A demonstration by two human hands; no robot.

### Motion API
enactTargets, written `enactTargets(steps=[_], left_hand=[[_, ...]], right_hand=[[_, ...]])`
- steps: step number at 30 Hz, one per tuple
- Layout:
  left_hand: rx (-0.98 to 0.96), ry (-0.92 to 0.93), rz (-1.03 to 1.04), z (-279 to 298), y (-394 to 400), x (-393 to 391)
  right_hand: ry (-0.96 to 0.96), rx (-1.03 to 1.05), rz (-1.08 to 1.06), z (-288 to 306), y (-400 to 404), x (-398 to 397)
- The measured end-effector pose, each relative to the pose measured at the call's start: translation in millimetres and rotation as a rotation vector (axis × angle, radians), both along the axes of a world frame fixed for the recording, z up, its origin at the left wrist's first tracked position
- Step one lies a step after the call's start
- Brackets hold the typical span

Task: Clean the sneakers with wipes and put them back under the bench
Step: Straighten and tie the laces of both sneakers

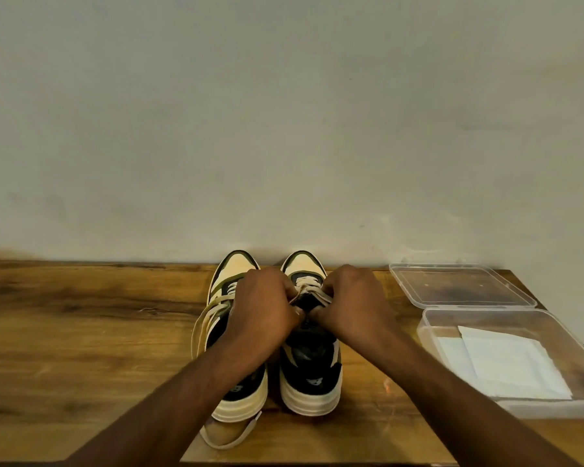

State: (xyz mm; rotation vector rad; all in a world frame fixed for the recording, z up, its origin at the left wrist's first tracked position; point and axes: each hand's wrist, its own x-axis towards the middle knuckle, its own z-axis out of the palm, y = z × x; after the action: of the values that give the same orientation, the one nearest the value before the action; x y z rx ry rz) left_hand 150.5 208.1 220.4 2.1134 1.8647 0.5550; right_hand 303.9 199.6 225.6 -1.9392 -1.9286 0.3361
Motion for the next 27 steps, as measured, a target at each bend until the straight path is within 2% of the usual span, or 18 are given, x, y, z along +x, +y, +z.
enactTargets(steps=[4, 7, 12, 18, 27], left_hand=[[0.079, -0.223, -0.039, -5.7, -4.6, 9.0], [0.110, -0.285, -0.107, -9.7, -9.8, 26.5], [0.165, -0.313, -0.152, -18.8, -22.7, 59.6], [0.126, -0.303, -0.215, -25.0, -32.8, 85.5], [0.117, -0.368, -0.231, -30.1, -27.9, 71.7]], right_hand=[[0.031, -0.047, -0.027, 15.7, 2.5, 22.8], [-0.003, -0.088, -0.055, 23.5, 0.0, 39.3], [-0.070, -0.106, -0.134, 25.0, -7.8, 63.8], [-0.186, -0.152, -0.172, 18.6, -16.6, 77.5], [-0.215, -0.223, -0.143, 18.5, -8.5, 76.7]])
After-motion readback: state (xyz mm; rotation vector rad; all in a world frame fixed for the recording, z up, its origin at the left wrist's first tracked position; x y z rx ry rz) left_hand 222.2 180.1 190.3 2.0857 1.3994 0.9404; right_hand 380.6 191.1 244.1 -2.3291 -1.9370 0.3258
